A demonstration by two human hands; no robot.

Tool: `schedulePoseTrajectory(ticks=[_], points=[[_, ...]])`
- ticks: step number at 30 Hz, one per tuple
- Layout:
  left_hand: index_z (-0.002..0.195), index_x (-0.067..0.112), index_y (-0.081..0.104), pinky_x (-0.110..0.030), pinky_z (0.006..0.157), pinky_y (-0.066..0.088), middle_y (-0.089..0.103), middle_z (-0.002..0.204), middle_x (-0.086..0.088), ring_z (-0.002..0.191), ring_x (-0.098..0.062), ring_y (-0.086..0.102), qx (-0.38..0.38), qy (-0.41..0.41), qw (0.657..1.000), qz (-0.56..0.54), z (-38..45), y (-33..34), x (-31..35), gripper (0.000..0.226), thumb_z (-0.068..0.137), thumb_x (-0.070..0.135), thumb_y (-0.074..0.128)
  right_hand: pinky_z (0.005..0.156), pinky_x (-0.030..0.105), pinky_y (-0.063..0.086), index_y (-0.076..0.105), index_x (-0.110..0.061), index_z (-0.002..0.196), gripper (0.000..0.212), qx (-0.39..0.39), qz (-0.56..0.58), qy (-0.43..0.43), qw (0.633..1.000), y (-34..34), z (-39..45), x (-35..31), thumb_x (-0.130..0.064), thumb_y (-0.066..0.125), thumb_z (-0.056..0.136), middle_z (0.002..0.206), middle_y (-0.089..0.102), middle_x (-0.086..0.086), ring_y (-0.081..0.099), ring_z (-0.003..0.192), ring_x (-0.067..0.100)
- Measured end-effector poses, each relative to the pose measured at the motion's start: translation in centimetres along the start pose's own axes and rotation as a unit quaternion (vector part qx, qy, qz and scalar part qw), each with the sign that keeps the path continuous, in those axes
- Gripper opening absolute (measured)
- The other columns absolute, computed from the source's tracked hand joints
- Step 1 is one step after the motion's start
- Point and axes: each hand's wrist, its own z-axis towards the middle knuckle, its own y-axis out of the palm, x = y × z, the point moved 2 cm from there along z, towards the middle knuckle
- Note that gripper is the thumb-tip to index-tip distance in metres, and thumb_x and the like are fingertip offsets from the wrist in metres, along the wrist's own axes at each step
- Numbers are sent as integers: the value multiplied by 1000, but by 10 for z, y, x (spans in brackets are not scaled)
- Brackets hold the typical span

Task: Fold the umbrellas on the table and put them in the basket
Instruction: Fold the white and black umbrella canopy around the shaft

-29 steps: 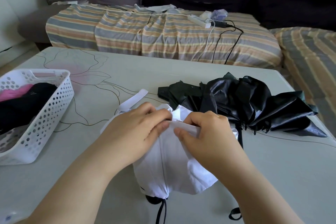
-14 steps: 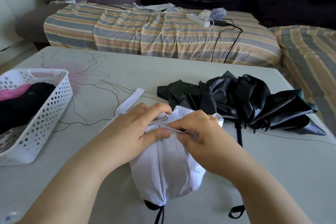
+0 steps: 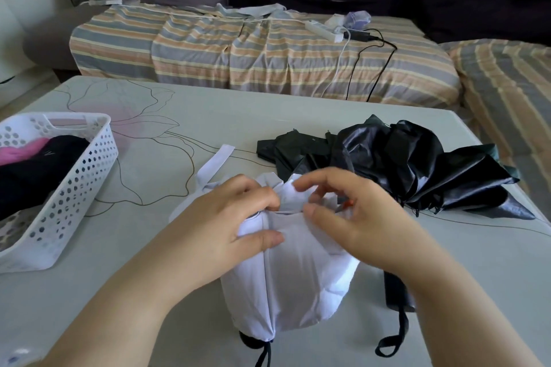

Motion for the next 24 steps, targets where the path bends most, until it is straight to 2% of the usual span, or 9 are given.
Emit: schedulePoseTrajectory(ticks=[3,7,11,15,17,20,22,24], points=[[95,43,46,-25,67,46,42,102,23,82,-7,49,26,42,998,43,-2,2,7,30,75,66,45,75,8,42,66,-35,101,26,1,-31,-16,999,1,3,1,-11,59,90,99,62,-16,59,87,3],[91,41,46,-22,60,42,38,116,26,75,-3,46,50,82,994,61,-1,3,10,23,79,60,48,71,8,42,68,-33,88,15,-20,-55,5,998,8,4,3,-19,62,90,82,64,-16,58,80,0],[89,37,46,-30,70,39,44,117,24,70,-5,52,70,113,988,77,2,5,14,21,81,55,51,69,9,41,67,-31,87,7,-16,-66,9,998,8,5,5,-28,62,90,79,62,-12,55,79,1],[89,32,47,-31,67,41,51,105,21,76,-7,56,85,136,984,78,3,6,18,22,80,51,54,71,16,43,59,-34,77,15,-22,-96,31,995,5,5,9,-27,60,90,87,61,-12,56,83,5],[88,33,46,-32,64,48,51,104,21,76,-10,58,92,138,982,86,2,6,18,21,80,51,53,68,11,42,61,-34,81,14,-35,-97,64,993,-3,4,11,-24,58,91,84,63,-18,57,81,-1],[88,31,47,-32,60,49,50,103,20,72,-9,53,103,141,981,90,1,4,17,21,81,51,52,72,6,42,63,-45,87,29,-79,-118,96,985,-18,-3,18,-17,57,88,90,60,-37,55,87,-15],[87,31,48,-29,57,46,48,101,20,71,-4,48,106,144,979,96,1,3,16,21,81,50,52,76,6,41,64,-47,86,28,-94,-126,95,983,-24,-7,19,-20,62,86,95,59,-39,53,93,-17],[88,32,48,-24,60,41,48,100,19,71,-4,47,103,143,980,98,2,4,15,19,81,50,52,75,2,39,66,-45,82,18,-94,-110,76,987,-20,-8,16,-28,67,86,95,61,-35,52,94,-18]])
